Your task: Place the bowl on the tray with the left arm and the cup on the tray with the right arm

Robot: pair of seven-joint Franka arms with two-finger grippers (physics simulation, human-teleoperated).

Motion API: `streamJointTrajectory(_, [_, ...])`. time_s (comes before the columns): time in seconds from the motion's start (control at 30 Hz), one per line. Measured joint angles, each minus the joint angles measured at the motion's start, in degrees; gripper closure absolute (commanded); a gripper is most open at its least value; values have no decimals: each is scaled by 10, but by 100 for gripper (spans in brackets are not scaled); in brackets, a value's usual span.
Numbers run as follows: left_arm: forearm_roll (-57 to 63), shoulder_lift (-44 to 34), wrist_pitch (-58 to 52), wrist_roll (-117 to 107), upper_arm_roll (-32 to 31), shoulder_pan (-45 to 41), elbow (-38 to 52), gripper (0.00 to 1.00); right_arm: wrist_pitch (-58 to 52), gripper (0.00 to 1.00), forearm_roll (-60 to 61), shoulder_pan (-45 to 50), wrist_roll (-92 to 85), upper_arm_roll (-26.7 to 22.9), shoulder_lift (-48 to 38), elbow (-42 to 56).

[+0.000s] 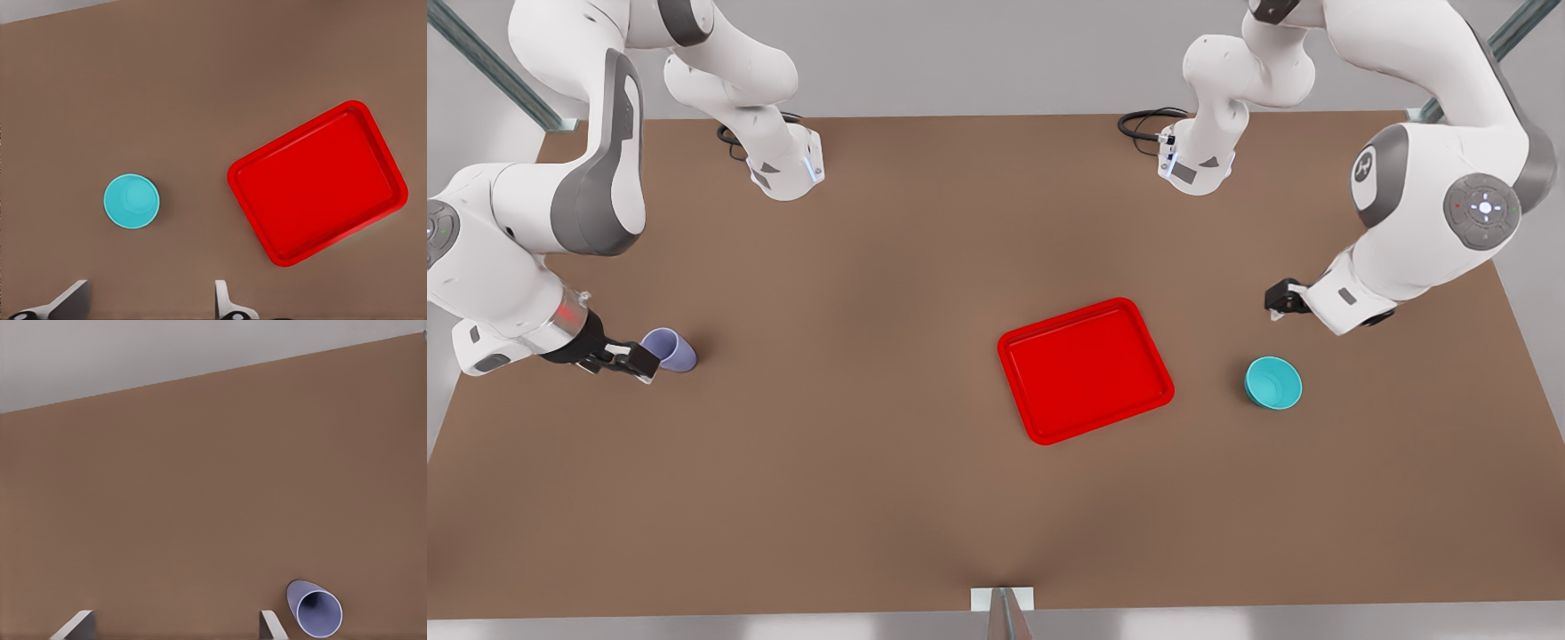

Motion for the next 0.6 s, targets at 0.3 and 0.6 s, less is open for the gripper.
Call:
streamJointTrajectory(0.3, [-122,120,250,19,0,161,-235,0,0,0,0,-1,0,0,0,0])
streamJointTrajectory(0.6, [-212,179,332,130,4,204,-264,0,0,0,0,-2,0,0,0,0])
